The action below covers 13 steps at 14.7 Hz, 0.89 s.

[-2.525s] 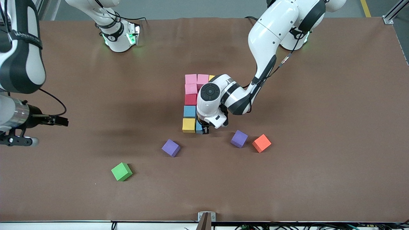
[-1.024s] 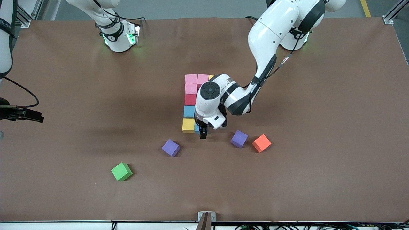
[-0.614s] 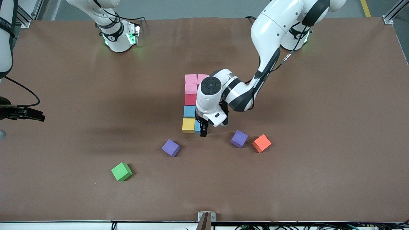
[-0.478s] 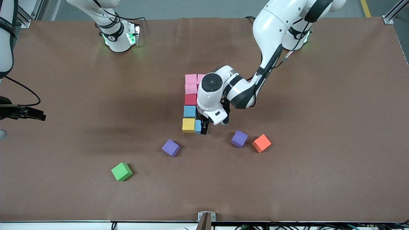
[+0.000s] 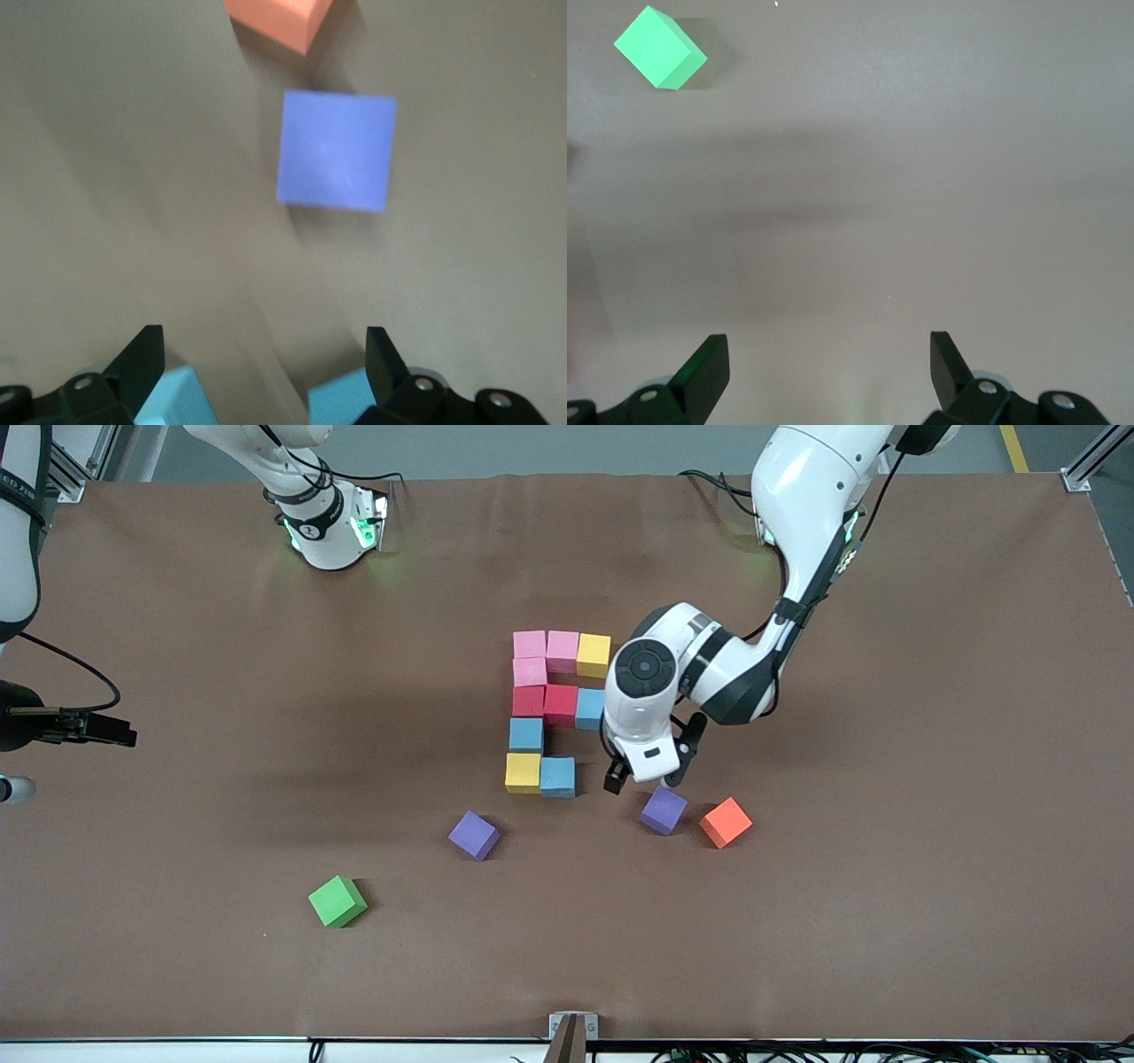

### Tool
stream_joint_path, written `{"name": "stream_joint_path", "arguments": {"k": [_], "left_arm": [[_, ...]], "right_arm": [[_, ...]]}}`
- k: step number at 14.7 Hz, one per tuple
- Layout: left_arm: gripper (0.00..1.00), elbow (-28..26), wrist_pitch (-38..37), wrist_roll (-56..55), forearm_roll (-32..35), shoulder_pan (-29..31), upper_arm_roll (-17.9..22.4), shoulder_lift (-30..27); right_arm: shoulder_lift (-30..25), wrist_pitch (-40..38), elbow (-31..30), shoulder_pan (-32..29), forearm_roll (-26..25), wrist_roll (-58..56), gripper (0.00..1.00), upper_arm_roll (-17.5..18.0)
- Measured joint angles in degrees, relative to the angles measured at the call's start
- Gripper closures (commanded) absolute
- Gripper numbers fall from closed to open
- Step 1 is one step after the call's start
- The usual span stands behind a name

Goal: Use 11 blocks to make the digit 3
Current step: 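Move the left gripper to the purple cube near the orange cube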

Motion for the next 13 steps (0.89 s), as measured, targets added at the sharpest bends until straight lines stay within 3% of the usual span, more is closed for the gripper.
{"name": "stream_joint_path", "arguments": {"k": [7, 13], "left_arm": [[0.0, -3.0, 6.3, 5.0, 3.4, 6.5, 0.0, 0.1], [0.0, -3.5, 11.6, 5.7, 3.4, 7.3, 0.0, 1.8]], "right_arm": [[-1.0, -0.3, 1.3, 0.1, 0.2, 0.0, 0.0, 0.3], [-4.3, -1.7, -0.4, 0.0, 1.8, 0.0, 0.0, 0.3]]}}
